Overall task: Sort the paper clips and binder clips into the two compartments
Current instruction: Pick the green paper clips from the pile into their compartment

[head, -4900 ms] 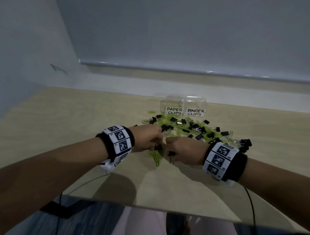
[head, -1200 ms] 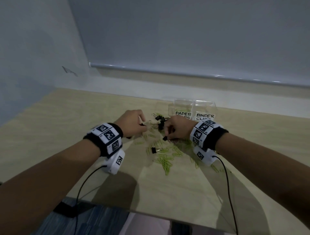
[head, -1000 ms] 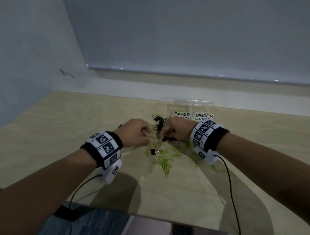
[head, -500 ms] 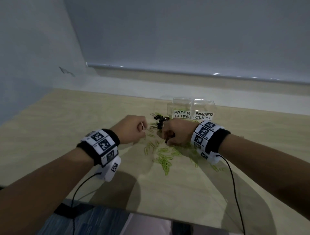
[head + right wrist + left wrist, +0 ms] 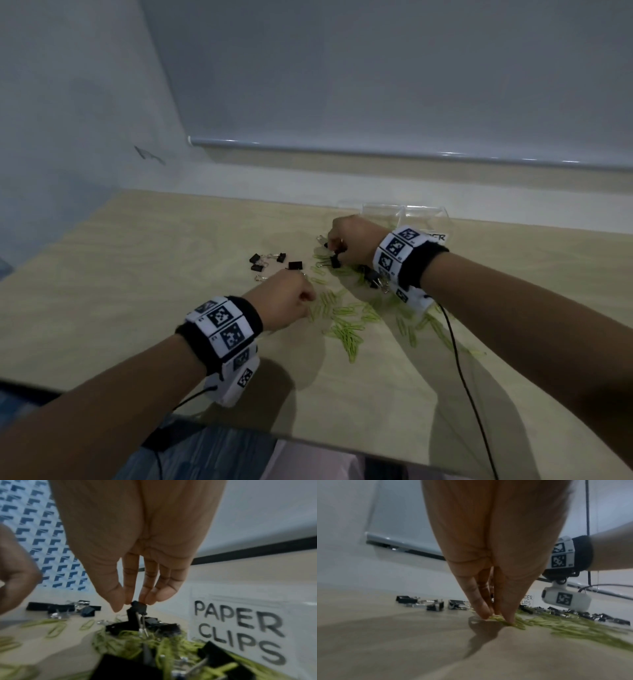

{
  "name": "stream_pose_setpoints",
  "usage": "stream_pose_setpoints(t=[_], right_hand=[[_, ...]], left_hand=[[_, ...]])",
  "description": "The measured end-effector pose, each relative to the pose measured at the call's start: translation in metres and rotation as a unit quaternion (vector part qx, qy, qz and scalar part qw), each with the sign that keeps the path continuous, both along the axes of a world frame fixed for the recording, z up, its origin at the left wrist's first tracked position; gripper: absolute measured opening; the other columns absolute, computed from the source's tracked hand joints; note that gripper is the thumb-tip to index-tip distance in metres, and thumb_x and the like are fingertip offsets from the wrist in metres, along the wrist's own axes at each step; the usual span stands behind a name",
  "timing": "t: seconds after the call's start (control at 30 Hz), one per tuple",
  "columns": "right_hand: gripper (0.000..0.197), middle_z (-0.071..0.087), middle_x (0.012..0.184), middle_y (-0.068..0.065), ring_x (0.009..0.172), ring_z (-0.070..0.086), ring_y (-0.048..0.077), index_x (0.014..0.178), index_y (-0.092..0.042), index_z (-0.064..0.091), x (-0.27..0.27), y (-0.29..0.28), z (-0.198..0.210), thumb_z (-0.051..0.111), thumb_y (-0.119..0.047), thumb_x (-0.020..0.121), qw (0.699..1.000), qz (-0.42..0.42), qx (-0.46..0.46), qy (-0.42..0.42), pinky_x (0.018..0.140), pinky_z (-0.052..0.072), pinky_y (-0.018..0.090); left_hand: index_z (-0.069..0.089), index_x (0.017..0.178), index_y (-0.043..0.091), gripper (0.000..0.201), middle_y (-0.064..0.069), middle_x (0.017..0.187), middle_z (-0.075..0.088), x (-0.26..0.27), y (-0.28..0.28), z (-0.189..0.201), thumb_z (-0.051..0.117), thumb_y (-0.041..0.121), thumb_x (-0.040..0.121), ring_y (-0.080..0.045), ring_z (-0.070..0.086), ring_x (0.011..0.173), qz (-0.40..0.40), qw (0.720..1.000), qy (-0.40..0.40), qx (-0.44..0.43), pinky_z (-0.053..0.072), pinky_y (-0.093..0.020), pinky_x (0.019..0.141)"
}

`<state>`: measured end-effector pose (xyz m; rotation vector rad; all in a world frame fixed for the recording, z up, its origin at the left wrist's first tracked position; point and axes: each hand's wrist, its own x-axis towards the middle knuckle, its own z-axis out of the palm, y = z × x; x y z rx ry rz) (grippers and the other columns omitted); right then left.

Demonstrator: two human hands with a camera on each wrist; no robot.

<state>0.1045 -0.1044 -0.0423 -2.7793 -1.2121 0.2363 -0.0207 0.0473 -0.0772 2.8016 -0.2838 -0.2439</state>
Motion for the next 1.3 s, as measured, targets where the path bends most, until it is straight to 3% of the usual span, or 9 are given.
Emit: stream_pose_setpoints(t=[0.13, 0.33, 0.53, 0.63, 0.7, 0.8, 0.87, 1.07, 1.3], right_hand=[[0.019, 0.066, 0.103, 0.008, 0.092, 0.062, 0.025, 0.097, -0.010, 0.072, -0.011, 0.010, -0.017, 0.057, -0.008, 0.086, 0.998, 0.053, -0.006, 0.016, 0.080, 0.052, 0.035], [0.022, 0.058, 0.112, 0.008, 0.094, 0.058, 0.027, 0.105, -0.009, 0.070, -0.031, -0.017, -0.030, 0.055, -0.007, 0.090, 0.984, 0.166, -0.064, -0.032, 0.077, 0.050, 0.037], [0.028, 0.060, 0.118, 0.002, 0.105, 0.058, 0.021, 0.114, -0.015, 0.069, -0.056, -0.084, -0.021, 0.057, -0.009, 0.089, 0.985, 0.163, -0.047, 0.041, 0.090, 0.049, 0.036], [0.033, 0.059, 0.108, 0.000, 0.093, 0.057, 0.017, 0.116, -0.020, 0.066, -0.065, -0.125, -0.009, 0.058, -0.011, 0.085, 0.995, 0.063, -0.005, 0.072, 0.080, 0.049, 0.031], [0.033, 0.054, 0.096, -0.004, 0.083, 0.052, 0.014, 0.112, -0.023, 0.065, -0.071, -0.147, -0.006, 0.068, -0.029, 0.079, 0.997, -0.016, -0.020, 0.077, 0.071, 0.043, 0.027], [0.067, 0.052, 0.102, -0.005, 0.090, 0.053, 0.015, 0.112, -0.023, 0.059, -0.082, -0.161, -0.010, 0.072, -0.063, 0.060, 0.986, -0.103, -0.082, 0.104, 0.080, 0.050, 0.030], [0.075, 0.048, 0.104, -0.006, 0.093, 0.053, 0.015, 0.115, -0.026, 0.056, -0.088, -0.155, -0.018, 0.071, -0.068, 0.055, 0.983, -0.125, -0.075, 0.113, 0.084, 0.051, 0.031], [0.049, 0.051, 0.096, -0.001, 0.088, 0.051, 0.017, 0.098, -0.018, 0.063, -0.090, -0.103, -0.024, 0.077, -0.052, 0.066, 0.993, -0.081, -0.037, 0.082, 0.072, 0.043, 0.027], [0.019, 0.063, 0.088, 0.008, 0.078, 0.057, 0.023, 0.090, -0.007, 0.068, -0.078, -0.088, -0.026, 0.072, -0.020, 0.077, 0.996, -0.061, -0.002, 0.070, 0.065, 0.044, 0.031]], left_hand=[[0.043, 0.070, 0.008, 0.024, -0.005, 0.088, 0.037, 0.002, -0.003, -0.003, 0.057, 0.012, 0.088, -0.022, 0.042, 0.073, 0.011, 0.999, -0.004, 0.042, 0.029, -0.028, 0.065], [0.056, 0.075, -0.001, 0.025, -0.010, 0.094, 0.043, 0.002, -0.013, -0.005, 0.049, 0.013, 0.096, -0.027, 0.050, 0.083, -0.037, 0.998, 0.004, 0.058, 0.043, -0.035, 0.074], [0.057, 0.128, 0.016, 0.045, 0.003, 0.108, 0.040, -0.011, -0.032, 0.003, 0.059, 0.041, 0.090, -0.015, 0.049, 0.098, -0.107, 0.992, 0.063, -0.008, 0.042, -0.027, 0.090], [0.036, 0.143, 0.023, 0.091, 0.004, 0.112, 0.036, -0.013, -0.033, 0.002, 0.074, 0.058, 0.068, -0.013, 0.047, 0.101, -0.096, 0.993, 0.076, 0.007, 0.044, -0.027, 0.090], [0.034, 0.142, 0.023, 0.101, 0.004, 0.110, 0.033, -0.014, -0.034, 0.000, 0.078, 0.061, 0.059, -0.015, 0.046, 0.101, -0.084, 0.993, 0.076, 0.028, 0.045, -0.027, 0.088], [0.043, 0.131, 0.018, 0.089, 0.003, 0.109, 0.036, -0.008, -0.044, 0.000, 0.079, 0.058, 0.060, -0.016, 0.047, 0.098, -0.064, 0.994, 0.075, 0.048, 0.046, -0.028, 0.086], [0.049, 0.125, 0.018, 0.078, 0.004, 0.109, 0.040, -0.004, -0.054, 0.000, 0.080, 0.053, 0.063, -0.013, 0.046, 0.095, -0.054, 0.996, 0.068, 0.033, 0.044, -0.025, 0.084], [0.064, 0.101, 0.016, 0.040, 0.005, 0.091, 0.056, 0.012, -0.077, 0.001, 0.083, 0.028, 0.068, -0.011, 0.053, 0.082, -0.047, 0.996, 0.057, -0.042, 0.043, -0.021, 0.069], [0.069, 0.092, 0.013, 0.011, 0.001, 0.080, 0.061, 0.025, -0.078, 0.007, 0.070, 0.016, 0.081, -0.013, 0.053, 0.071, -0.087, 0.995, 0.043, -0.006, 0.036, -0.020, 0.057]])
